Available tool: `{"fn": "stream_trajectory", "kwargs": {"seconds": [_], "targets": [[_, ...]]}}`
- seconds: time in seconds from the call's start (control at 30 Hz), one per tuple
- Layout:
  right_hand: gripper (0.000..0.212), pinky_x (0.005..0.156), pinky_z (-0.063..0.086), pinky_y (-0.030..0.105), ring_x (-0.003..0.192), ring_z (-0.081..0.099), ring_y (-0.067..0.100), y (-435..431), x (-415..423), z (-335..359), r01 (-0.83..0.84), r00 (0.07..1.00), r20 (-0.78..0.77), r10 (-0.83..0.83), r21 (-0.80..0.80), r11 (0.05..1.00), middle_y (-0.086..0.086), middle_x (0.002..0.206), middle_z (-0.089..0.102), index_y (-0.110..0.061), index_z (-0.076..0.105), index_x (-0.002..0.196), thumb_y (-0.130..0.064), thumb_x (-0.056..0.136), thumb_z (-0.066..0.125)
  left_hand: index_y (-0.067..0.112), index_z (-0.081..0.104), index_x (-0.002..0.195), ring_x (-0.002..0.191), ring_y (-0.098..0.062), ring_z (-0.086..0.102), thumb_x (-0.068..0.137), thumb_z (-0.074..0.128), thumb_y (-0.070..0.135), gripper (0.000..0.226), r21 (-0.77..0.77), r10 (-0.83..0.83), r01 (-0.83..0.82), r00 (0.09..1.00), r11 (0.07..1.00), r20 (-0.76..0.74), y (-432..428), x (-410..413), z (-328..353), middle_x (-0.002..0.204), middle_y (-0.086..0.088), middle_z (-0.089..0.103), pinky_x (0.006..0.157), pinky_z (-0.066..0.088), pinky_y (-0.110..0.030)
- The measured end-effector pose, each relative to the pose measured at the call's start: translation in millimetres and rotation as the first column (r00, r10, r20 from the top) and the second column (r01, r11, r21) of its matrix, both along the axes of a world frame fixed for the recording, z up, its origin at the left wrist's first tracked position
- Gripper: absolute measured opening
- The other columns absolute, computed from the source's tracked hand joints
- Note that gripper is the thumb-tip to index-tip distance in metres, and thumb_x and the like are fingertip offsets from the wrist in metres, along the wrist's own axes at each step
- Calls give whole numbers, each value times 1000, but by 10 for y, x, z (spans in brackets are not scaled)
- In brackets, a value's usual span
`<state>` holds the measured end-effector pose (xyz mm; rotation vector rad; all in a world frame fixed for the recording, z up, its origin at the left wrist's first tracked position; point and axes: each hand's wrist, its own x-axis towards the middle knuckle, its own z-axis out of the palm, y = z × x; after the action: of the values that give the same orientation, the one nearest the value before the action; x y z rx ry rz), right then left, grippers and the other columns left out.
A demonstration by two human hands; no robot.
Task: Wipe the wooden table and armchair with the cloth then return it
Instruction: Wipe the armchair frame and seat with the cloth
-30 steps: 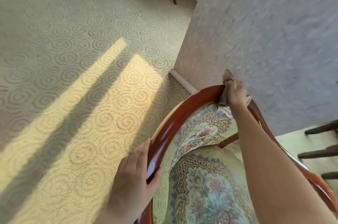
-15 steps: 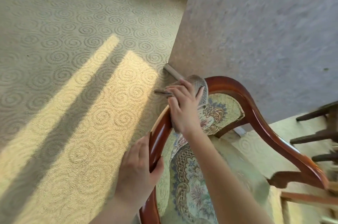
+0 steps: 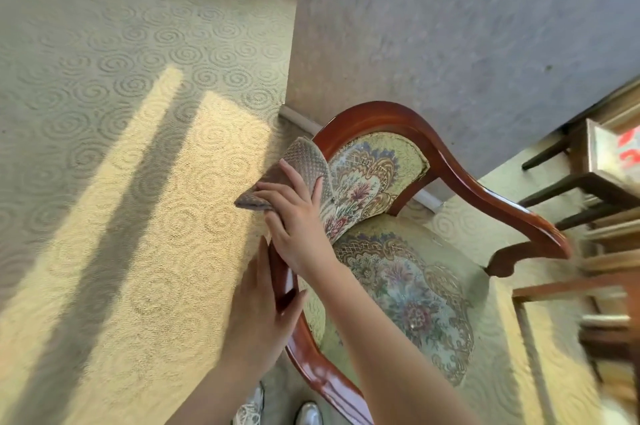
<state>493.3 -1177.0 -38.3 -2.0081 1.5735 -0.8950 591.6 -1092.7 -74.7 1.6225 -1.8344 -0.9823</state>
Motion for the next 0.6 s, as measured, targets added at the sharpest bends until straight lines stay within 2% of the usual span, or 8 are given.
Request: {"fn": "stream_trajectory", "kwargs": {"seconds": [0.07, 0.17, 0.3, 0.47, 0.6], "targets": [[31, 114, -21, 51, 146, 17, 18, 25, 11, -2, -5, 998, -56, 4, -8, 1000, 2, 128, 62, -10, 65, 115, -12, 94, 42, 16, 1, 151, 139, -29, 33, 82, 61, 49, 97, 54, 88, -89, 996, 995, 24, 156, -69, -38, 155, -13, 27, 110, 35, -48], [28, 115, -16, 57, 146, 20, 22, 130, 32, -22, -45, 992, -122, 43, -18, 999, 4, 125, 64, -9, 65, 112, -12, 93, 46, 14, 8, 151, 137, -33, 36, 76, 73, 31, 100, 106, 204, -200, 978, 974, -32, 321, -165, -88, 152, -16, 32, 107, 37, -53], [25, 115, -11, 62, 146, 21, 23, 293, 25, -93, -115, 982, -154, 109, -28, 993, 6, 127, 63, -6, 64, 114, -9, 92, 51, 13, 18, 149, 134, -32, 40, 71, 76, 13, 97, 95, 267, -256, 956, 962, -123, 364, -217, -158, 149, -15, 38, 104, 40, -53], [26, 116, -3, 63, 145, 26, 24, 284, -63, -105, -147, 980, -147, 135, -76, 986, 10, 134, 59, -4, 61, 119, -9, 96, 51, 9, 22, 147, 128, -35, 46, 72, 77, 16, 93, 69, 258, -253, 963, 965, -83, 348, -253, -189, 142, -19, 44, 98, 45, -55], [28, 114, 1, 66, 146, 23, 23, 188, -102, -41, -105, 985, -141, 95, -61, 993, 9, 141, 53, -4, 59, 122, -11, 98, 48, 13, 25, 144, 123, -36, 49, 76, 74, 25, 85, 79, 291, -287, 955, 955, -53, 357, -293, -198, 134, -18, 50, 96, 45, -56]]}}
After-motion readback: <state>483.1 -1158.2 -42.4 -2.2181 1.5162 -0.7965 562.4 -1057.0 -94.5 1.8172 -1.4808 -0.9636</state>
